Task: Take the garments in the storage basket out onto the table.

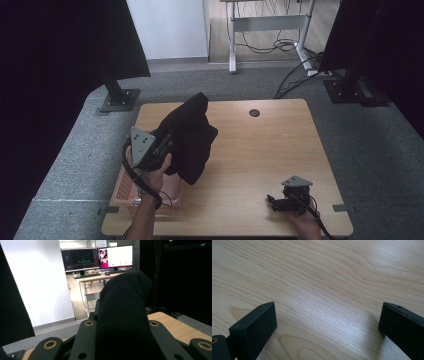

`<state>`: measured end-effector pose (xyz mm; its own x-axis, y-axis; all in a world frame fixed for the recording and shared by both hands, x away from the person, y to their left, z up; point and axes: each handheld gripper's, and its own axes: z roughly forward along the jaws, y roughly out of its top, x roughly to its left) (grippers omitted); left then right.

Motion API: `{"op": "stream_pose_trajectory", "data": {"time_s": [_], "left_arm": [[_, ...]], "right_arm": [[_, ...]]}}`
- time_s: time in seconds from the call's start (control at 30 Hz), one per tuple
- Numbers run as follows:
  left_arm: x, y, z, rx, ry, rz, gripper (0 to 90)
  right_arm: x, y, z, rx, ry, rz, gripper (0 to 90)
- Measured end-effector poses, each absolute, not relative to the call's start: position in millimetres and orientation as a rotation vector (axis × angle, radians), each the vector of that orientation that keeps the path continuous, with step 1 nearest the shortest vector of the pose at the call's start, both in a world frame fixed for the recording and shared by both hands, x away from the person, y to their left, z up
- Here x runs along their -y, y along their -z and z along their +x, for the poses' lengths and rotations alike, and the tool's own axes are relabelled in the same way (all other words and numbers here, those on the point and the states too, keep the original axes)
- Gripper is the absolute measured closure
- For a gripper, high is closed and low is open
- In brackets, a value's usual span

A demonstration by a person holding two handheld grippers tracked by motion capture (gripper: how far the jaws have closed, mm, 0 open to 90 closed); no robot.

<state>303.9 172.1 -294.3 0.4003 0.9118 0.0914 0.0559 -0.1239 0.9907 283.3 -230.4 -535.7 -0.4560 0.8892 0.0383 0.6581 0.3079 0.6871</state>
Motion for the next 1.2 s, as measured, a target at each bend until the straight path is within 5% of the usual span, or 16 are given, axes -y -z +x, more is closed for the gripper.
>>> {"op": "stream_pose_trajectory", "data": {"time_s": [1.2], "left_arm": [[-134.6, 299.3, 310.9, -0.857, -0.871, 1.555, 74.0]], "right_arm": [[230.3, 535.6, 283.2, -2.233, -0.919, 1.388, 1.0]]}}
